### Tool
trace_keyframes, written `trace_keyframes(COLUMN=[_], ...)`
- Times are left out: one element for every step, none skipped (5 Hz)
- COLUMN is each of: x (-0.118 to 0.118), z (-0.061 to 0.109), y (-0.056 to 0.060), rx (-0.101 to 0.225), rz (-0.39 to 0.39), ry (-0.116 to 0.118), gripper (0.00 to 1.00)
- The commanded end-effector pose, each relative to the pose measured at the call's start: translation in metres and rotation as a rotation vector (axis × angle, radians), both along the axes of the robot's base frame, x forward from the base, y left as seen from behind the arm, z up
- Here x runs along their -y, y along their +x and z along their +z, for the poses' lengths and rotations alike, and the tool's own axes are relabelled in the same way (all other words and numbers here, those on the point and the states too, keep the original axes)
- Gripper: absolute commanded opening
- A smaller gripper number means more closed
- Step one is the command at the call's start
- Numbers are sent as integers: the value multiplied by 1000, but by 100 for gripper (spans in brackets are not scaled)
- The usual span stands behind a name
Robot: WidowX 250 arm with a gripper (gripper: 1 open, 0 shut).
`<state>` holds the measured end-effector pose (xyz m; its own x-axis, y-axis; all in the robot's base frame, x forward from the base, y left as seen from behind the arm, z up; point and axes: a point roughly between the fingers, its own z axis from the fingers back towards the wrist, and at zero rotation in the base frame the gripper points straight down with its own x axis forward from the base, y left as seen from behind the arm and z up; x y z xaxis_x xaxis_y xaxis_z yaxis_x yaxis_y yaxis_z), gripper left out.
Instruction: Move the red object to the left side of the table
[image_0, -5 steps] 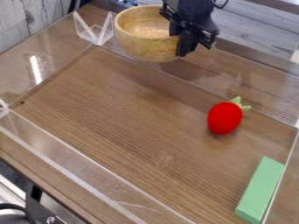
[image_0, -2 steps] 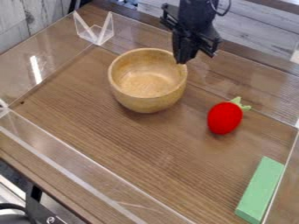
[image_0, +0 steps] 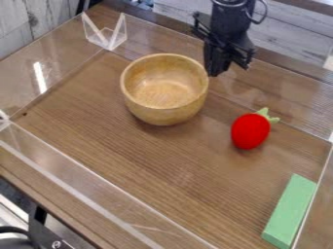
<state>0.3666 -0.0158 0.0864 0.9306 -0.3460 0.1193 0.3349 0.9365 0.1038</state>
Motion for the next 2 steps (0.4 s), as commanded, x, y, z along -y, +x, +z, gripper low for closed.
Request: trace_keyframes(x=[12,19], z=[6,5], y=[1,-4], rx=[27,19], rz=[-44,-102], ry=[-15,-30], gripper=[0,0])
